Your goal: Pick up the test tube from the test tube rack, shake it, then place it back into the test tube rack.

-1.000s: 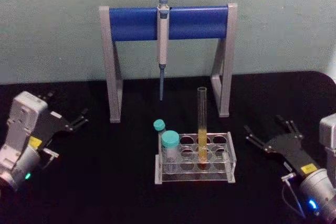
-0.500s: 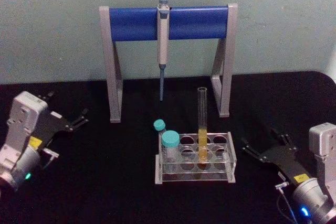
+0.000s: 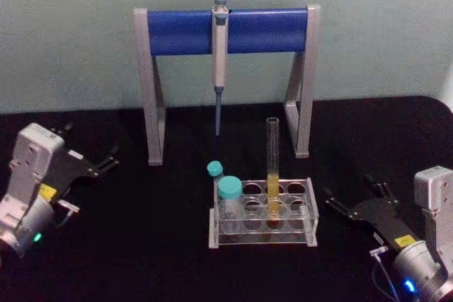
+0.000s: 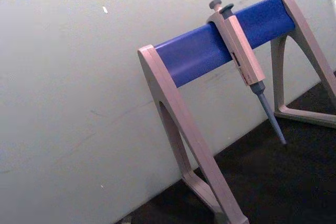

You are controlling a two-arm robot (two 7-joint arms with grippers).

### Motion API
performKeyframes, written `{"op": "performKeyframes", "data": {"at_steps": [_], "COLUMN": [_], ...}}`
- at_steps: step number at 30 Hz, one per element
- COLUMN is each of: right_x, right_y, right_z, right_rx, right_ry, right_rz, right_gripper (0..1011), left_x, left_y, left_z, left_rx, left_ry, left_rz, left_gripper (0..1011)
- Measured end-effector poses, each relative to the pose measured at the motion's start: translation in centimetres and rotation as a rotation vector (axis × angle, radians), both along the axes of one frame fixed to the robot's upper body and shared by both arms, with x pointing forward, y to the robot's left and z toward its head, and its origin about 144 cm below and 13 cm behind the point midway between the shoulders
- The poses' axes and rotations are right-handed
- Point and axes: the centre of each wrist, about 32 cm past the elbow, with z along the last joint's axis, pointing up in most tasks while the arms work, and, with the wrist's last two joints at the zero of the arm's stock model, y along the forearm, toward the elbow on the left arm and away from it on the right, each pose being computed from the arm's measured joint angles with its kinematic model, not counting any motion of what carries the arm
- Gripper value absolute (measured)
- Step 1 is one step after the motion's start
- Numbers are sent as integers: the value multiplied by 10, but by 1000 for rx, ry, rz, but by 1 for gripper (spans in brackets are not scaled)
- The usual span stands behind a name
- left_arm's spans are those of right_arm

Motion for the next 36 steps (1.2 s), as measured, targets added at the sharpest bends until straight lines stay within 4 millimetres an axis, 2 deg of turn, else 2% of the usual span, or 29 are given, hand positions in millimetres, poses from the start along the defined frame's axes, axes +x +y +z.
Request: {"op": "performKeyframes", "data": {"at_steps": [36], "right_x": [0], "right_y": [0], "right_z": [1], "right_rx": [1], "right_ry": [-3], "right_rz": [0], "right_gripper": [1000], "left_x": [0], "left_y": [0], "left_z": [0], "left_rx": [0], "left_ry": [0], "left_rz": [0], "left_gripper": [1010]}}
